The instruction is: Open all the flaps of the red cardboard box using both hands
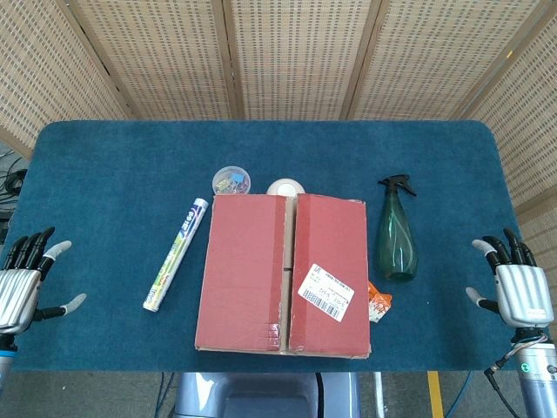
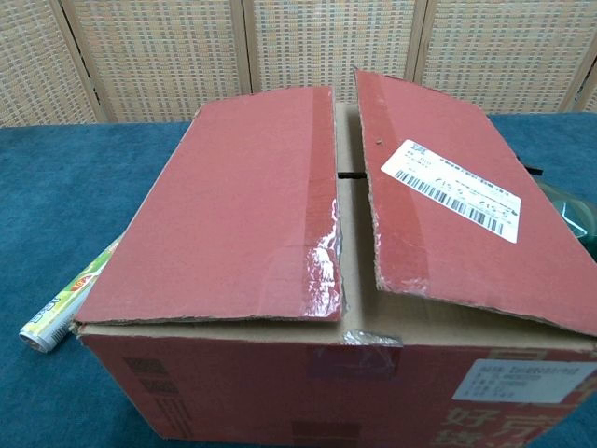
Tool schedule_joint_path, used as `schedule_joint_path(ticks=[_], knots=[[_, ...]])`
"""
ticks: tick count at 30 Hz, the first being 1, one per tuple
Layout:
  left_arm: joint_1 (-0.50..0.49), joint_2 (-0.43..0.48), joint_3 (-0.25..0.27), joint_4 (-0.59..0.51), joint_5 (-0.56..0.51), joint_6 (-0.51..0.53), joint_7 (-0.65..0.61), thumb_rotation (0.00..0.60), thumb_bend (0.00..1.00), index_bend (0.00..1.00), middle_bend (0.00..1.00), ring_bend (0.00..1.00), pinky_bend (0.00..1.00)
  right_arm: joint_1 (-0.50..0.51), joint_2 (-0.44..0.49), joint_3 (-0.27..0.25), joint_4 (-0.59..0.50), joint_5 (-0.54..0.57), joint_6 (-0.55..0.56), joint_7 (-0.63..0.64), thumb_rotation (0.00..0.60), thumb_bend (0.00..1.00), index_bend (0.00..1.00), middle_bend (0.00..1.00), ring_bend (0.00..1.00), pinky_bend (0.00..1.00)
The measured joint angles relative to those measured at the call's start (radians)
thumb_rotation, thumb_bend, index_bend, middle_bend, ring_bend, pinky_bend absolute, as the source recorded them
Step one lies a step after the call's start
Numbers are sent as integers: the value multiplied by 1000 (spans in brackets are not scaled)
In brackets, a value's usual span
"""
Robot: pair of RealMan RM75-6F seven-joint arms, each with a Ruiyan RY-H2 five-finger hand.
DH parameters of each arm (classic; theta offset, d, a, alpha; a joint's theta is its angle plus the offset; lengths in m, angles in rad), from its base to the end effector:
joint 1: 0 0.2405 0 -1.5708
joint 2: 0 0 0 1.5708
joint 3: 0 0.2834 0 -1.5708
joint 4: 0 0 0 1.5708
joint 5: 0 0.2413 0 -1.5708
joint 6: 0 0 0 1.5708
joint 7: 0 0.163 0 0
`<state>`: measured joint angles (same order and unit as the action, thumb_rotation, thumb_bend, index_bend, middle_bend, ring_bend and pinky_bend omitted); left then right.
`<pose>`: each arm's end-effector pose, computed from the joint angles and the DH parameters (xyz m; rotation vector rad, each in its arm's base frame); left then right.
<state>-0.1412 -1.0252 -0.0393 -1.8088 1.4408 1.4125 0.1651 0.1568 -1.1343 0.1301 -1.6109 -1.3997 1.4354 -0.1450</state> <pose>-0.3123 0.2160 0.1450 -1.4574 -0.9074 -0.8259 -0.3396 -0.2482 0.1488 1.3610 -0.7918 0.8412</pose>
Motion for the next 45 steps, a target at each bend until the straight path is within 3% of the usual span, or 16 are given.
schedule_joint_path(ticks=[23,25,30,33,37,45], knots=[[1,22,2,-23,7,-1,9,428,198,161,0,0,13,5,7,5,-1,-19,3,48,600,14,227,207,9,140],[-2,26,2,-28,5,-6,13,428,199,161,0,0,13,7,11,7,-6,-22,2,62,600,102,227,207,9,140],[-8,35,2,-39,1,-17,26,426,200,161,0,0,13,18,30,12,-23,-38,-8,105,600,656,227,207,9,140],[-13,46,4,-50,-4,-32,43,427,201,161,0,0,13,33,52,15,-41,-54,-26,143,600,825,227,207,9,140],[-19,58,9,-65,-12,-52,63,428,204,161,0,0,13,68,84,22,-68,-85,-63,198,600,925,227,208,9,140],[-33,75,16,-92,-35,-85,101,427,206,161,0,0,13,153,124,34,-112,-158,-134,288,600,933,226,209,8,125]])
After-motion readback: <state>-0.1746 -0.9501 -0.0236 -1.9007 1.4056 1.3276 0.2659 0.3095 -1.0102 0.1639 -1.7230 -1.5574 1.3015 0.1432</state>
